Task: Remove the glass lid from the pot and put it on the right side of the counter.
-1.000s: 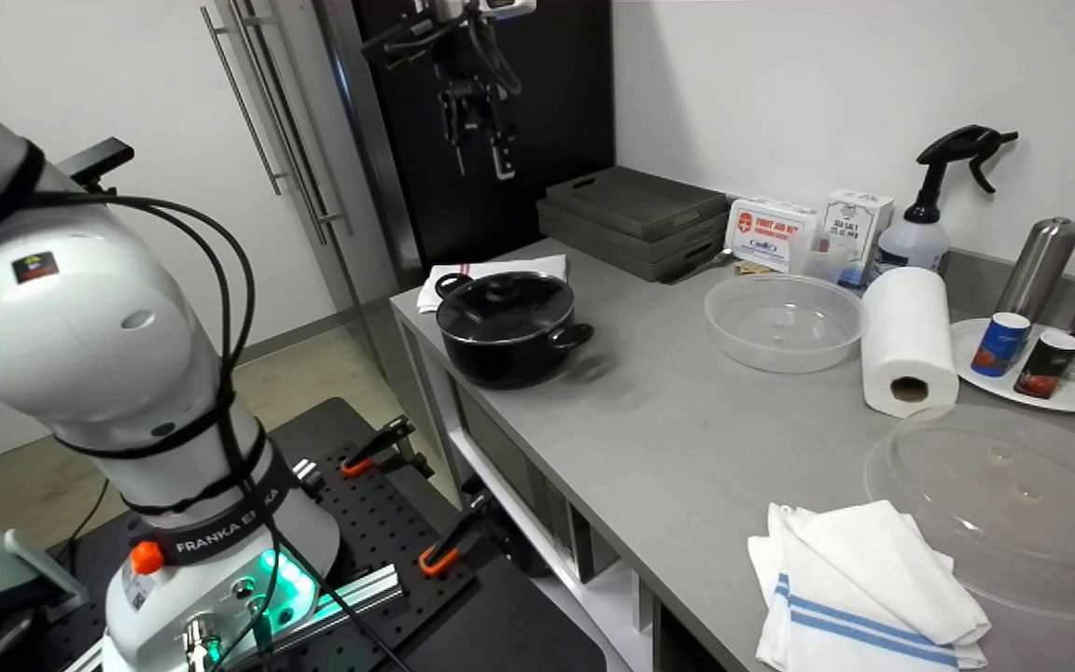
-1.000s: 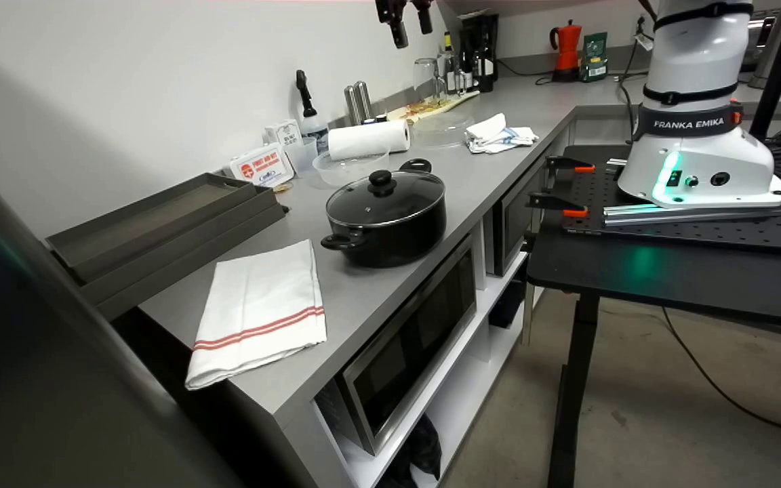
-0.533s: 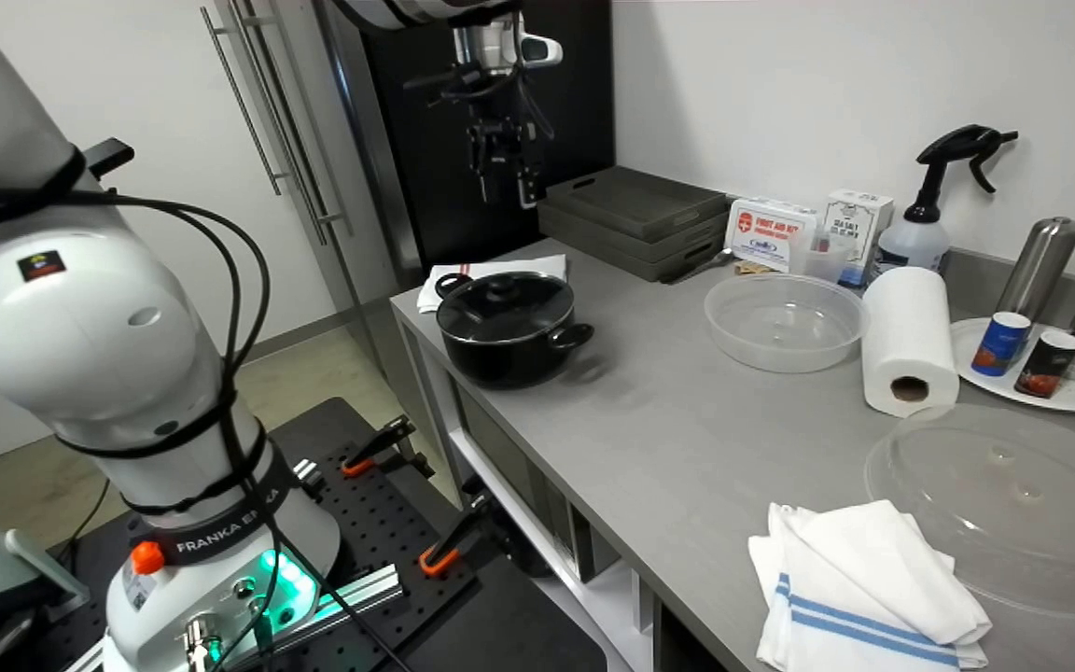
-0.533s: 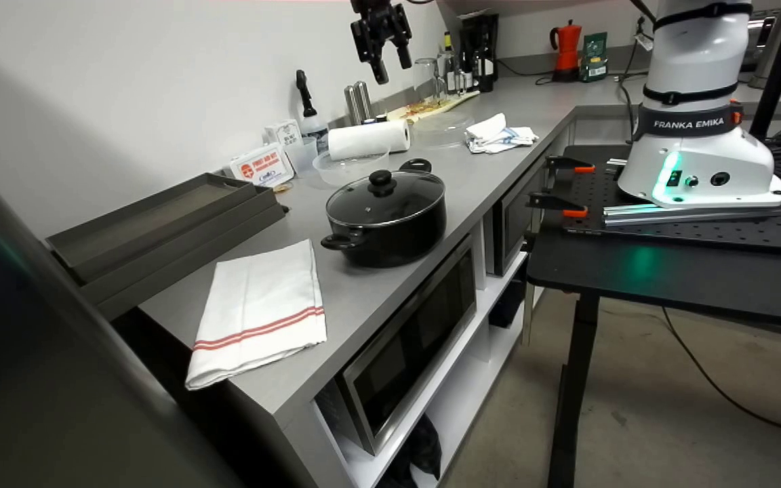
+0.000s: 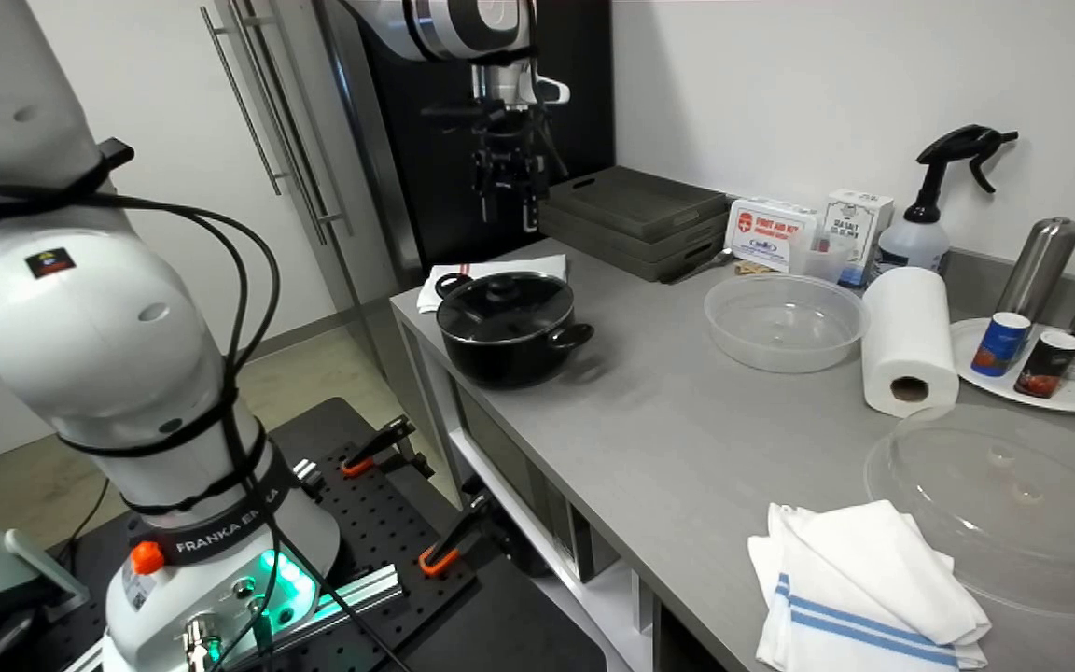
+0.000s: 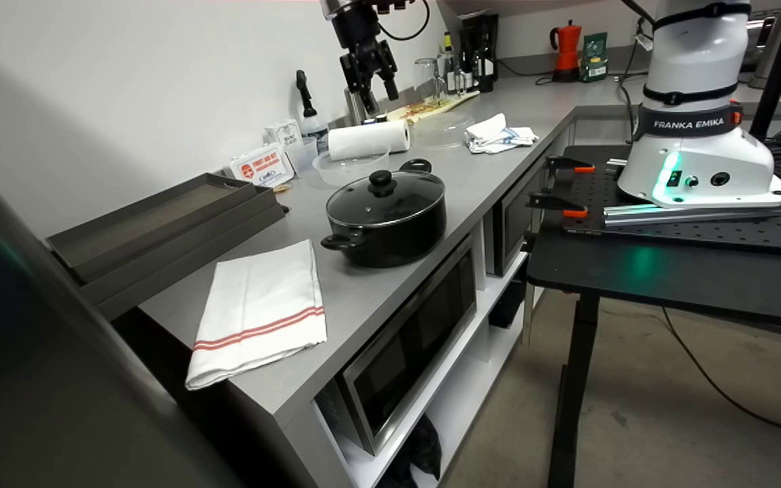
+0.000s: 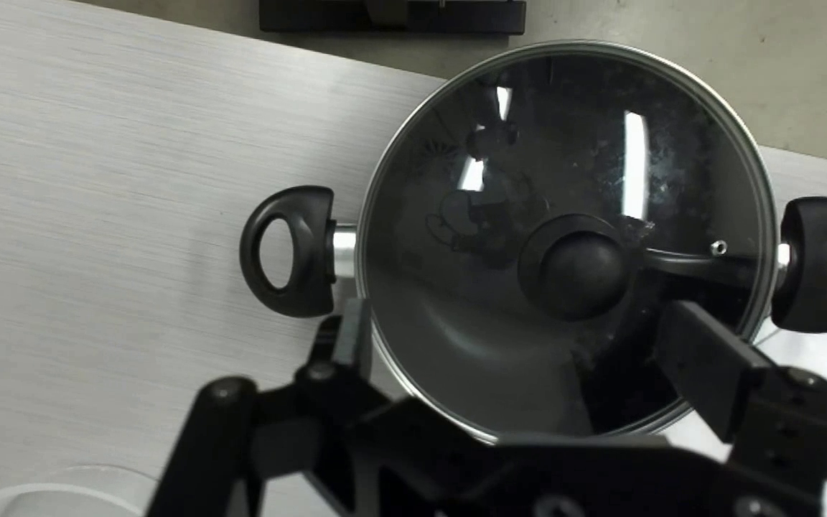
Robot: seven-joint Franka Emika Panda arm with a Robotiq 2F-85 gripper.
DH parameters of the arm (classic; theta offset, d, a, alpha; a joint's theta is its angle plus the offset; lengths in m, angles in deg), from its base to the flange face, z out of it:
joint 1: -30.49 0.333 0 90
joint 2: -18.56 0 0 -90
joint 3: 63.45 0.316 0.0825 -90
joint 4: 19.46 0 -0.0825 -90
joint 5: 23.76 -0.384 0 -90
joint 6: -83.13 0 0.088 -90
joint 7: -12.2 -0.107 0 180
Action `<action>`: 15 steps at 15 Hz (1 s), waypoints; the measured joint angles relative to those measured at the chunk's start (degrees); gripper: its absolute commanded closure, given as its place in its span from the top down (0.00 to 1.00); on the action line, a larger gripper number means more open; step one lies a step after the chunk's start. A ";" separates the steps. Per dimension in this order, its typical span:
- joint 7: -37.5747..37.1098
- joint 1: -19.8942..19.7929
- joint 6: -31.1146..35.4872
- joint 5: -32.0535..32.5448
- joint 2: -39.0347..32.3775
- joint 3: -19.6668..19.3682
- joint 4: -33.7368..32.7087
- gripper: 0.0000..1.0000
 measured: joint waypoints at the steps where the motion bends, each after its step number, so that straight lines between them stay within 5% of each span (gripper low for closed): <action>1: 1.30 0.16 0.01 -0.87 -0.75 -0.04 -0.37 1.00; 15: 10.12 2.05 0.14 -4.10 -11.30 -0.04 -4.24 1.00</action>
